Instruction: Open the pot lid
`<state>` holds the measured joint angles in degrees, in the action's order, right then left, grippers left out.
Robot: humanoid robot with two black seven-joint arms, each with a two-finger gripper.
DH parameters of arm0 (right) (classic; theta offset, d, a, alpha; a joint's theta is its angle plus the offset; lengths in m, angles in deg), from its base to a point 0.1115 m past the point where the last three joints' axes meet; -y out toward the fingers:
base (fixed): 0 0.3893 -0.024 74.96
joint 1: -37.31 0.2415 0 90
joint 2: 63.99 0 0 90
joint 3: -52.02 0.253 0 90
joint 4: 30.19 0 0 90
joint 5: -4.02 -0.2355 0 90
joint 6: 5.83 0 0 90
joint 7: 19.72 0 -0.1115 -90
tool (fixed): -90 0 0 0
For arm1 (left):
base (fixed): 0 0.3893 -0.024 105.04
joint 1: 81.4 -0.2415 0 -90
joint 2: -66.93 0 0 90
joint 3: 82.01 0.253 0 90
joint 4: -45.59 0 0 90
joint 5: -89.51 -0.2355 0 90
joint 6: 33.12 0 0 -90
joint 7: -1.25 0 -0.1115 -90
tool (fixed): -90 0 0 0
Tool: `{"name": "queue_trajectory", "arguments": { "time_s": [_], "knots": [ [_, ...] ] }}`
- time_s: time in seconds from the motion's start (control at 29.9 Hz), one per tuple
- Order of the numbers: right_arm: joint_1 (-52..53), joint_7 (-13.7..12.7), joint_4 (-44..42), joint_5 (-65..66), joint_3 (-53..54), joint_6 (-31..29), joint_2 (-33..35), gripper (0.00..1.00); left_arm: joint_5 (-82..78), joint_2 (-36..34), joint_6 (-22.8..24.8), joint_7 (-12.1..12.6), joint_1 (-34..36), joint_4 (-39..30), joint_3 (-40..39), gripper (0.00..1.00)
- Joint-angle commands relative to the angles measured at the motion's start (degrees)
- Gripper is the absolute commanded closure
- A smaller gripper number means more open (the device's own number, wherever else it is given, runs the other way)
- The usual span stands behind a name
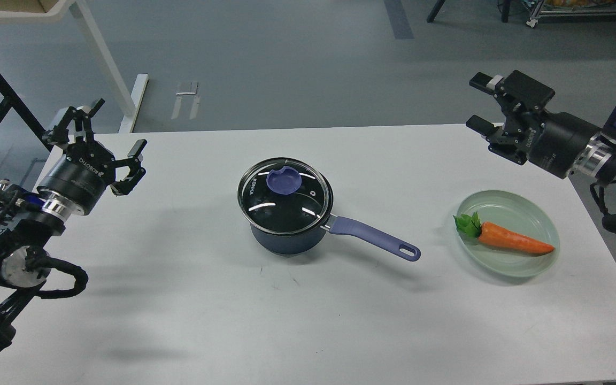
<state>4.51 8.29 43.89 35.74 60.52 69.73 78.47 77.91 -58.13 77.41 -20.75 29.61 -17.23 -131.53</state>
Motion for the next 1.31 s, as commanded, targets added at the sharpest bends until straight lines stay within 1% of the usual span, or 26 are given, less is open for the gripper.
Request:
{"name": "queue_trajectory", "arguments": {
  "time_s": [0.0, 0.1, 0.2, 0.33, 0.4, 0.57, 0.67, 0.84, 0.9, 1.0, 1.14, 1.27],
  "knots": [
    [12.02, 0.0, 4.14, 9.39, -12.6, 0.11, 2.47, 0.0, -4.9, -0.09, 0.48, -1.2, 1.05, -0.37, -0.05, 0.01],
    [21.61, 0.0, 6.95, 20.02, -23.41, 0.11, 2.21, 0.0, -8.51, -0.18, 0.13, -1.99, 1.93, -1.34, -0.05, 0.01],
    [26.81, 0.0, 9.94, 30.83, -29.93, 0.29, 0.9, 0.0, -10.97, -0.27, 0.3, -2.08, 2.46, -1.95, 0.04, 0.01],
    [27.88, 0.0, 11.09, 44.81, -32.06, 1.16, -2.79, 0.0, -11.42, -0.09, 0.39, -2.26, 2.55, -3.01, -0.05, 0.01],
    [27.88, 0.0, 10.82, 48.78, -32.93, 2.3, -4.99, 0.01, -11.42, -0.01, 0.3, -2.35, 2.46, -3.18, -0.05, 0.01],
    [28.76, 0.0, 7.85, 51.17, -37.33, 3.54, -11.75, 0.01, -11.42, -0.01, -0.14, -2.43, 2.46, -3.27, -0.14, 0.01],
    [28.93, 0.0, 5.47, 52.57, -39.61, 5.11, -15.36, 0.02, -11.33, -0.27, -0.31, -2.52, 2.37, -4.59, -0.05, 0.01],
    [29.02, 0.0, 2.83, 53.19, -41.72, 6.09, -20.46, 0.07, -11.24, -0.27, -1.01, -2.52, 2.37, -5.56, -0.23, 0.01],
    [29.28, 0.0, 2.74, 53.19, -42.87, 6.09, -21.26, 0.1, -11.33, -0.27, -1.45, -2.52, 2.46, -6.43, -0.23, 0.01],
    [29.64, 0.0, 2.65, 53.28, -44.1, 6.17, -21.96, 0.2, -11.24, -0.01, -1.98, -2.52, 2.46, -6.79, -0.23, 0.01],
    [29.64, 0.0, 1.42, 53.37, -45.42, 6.53, -22.75, 0.28, -11.33, 0.26, -2.07, -2.52, 2.46, -7.23, -0.23, 0.01],
    [29.64, 0.0, 1.07, 53.37, -45.6, 7.14, -23.28, 0.29, -11.24, 0.26, -2.07, -2.52, 2.46, -7.4, -0.31, 0.01]
  ]
}}
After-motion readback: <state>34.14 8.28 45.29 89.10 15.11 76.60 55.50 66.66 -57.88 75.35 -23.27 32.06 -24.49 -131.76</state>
